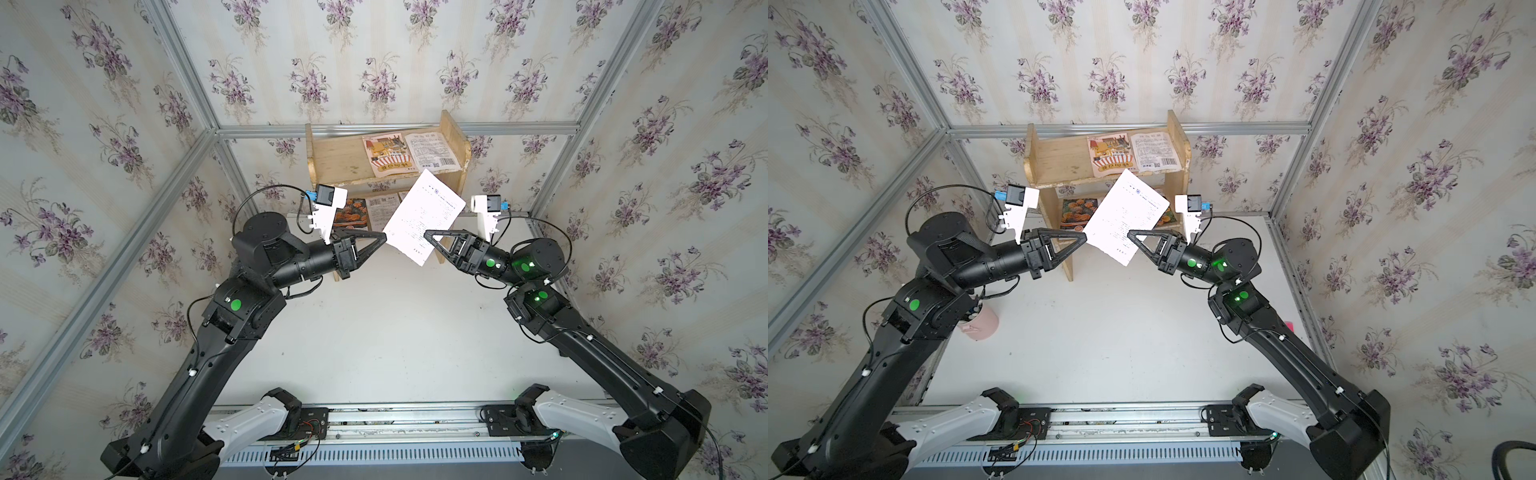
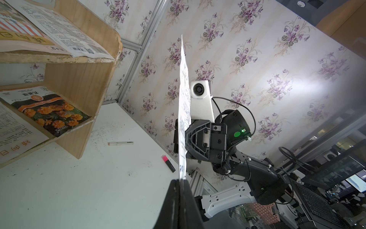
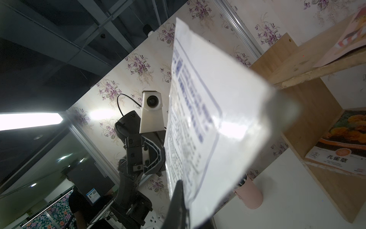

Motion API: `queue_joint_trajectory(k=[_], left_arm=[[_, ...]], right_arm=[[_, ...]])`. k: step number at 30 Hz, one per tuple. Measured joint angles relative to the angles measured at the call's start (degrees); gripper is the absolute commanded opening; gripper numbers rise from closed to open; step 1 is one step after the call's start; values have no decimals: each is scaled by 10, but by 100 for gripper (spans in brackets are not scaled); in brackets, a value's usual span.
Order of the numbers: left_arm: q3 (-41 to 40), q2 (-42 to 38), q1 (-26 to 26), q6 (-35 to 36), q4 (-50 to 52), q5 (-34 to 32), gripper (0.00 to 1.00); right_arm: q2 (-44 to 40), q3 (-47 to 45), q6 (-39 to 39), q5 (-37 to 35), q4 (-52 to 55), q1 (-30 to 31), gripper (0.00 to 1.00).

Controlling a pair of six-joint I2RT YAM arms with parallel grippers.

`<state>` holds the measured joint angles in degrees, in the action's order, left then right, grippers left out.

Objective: Take the seed bag off the shelf
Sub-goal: Pick up the seed packet from the shelf, then place the seed packet at the center of the board.

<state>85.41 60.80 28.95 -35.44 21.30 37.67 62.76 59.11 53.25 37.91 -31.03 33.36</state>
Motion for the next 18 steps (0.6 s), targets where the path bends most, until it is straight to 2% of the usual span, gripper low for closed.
queue_joint_trajectory(k=[2,5,7,13,18], left_arm=[[1,-3,-1,7,9,-15,58],[2,-6,0,23,27,-33,89],[6,-9,0,36,48,-54,100],[27,-24,0,102,106,-108,100],[27,-31,0,169,161,-126,99]], right_arm=[[-8,0,-13,-14,24,-3,0],[-20,2,-37,-24,69,-4,0],[-29,3,-54,-26,102,-10,0],[-45,7,-128,-22,247,-80,0],[-32,8,-219,30,395,-165,0]])
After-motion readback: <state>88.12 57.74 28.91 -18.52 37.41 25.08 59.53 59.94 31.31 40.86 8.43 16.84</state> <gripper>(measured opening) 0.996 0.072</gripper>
